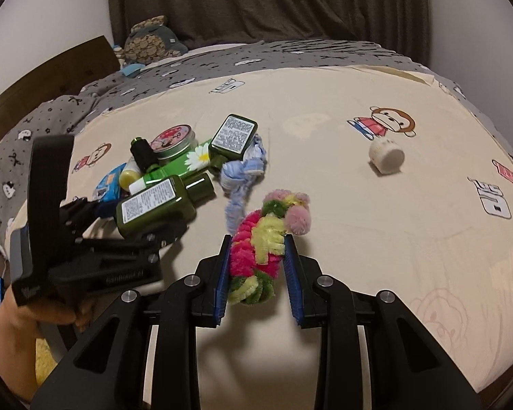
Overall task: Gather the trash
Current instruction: 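Grasp the olive-green bottle with the left gripper while the right holds the pipe-cleaner toy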
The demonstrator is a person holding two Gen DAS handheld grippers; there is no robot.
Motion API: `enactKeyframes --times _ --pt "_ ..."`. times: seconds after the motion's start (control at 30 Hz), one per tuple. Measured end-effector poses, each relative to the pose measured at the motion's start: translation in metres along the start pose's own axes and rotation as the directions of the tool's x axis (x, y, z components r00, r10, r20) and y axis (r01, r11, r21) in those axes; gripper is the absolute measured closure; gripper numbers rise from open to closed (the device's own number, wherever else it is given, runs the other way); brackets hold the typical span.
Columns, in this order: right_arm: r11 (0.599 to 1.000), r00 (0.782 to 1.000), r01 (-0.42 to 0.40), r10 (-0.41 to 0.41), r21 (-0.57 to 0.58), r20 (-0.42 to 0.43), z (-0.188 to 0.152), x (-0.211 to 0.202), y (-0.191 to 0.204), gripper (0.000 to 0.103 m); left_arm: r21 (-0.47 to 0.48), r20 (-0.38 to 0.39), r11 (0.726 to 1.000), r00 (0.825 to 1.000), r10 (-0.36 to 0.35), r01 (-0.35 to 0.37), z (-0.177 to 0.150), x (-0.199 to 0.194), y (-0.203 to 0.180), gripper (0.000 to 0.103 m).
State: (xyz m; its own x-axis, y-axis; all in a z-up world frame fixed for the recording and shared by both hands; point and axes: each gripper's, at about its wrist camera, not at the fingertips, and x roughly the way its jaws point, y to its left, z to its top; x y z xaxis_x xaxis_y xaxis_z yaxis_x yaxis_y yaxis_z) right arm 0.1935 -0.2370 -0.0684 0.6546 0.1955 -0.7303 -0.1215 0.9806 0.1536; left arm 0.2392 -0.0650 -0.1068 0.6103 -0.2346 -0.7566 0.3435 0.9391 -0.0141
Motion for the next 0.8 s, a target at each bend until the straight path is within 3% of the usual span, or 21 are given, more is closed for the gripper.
enactKeyframes --times 0.13,0.5,0.8 --pt "1.000 1.000 -0.008 0.008 0.002 0.005 -0.006 -0.007 0.002 0.073 -0.009 -0.002 1.000 1.000 -0.022 0.022 -0.007 -0.009 -0.003 0.041" --pt "0.999 0.999 -0.030 0.031 -0.034 0.034 -0.037 -0.042 0.017 0.073 -0.040 0.022 0.999 0.999 -0.029 0.030 -0.061 -0.079 -0.021 0.046" --pt "0.995 0.996 -0.075 0.078 -0.066 0.037 -0.086 -0.084 0.028 0.073 -0.050 0.083 0.997 0.995 -0.056 0.061 -0.113 -0.145 -0.035 0.049"
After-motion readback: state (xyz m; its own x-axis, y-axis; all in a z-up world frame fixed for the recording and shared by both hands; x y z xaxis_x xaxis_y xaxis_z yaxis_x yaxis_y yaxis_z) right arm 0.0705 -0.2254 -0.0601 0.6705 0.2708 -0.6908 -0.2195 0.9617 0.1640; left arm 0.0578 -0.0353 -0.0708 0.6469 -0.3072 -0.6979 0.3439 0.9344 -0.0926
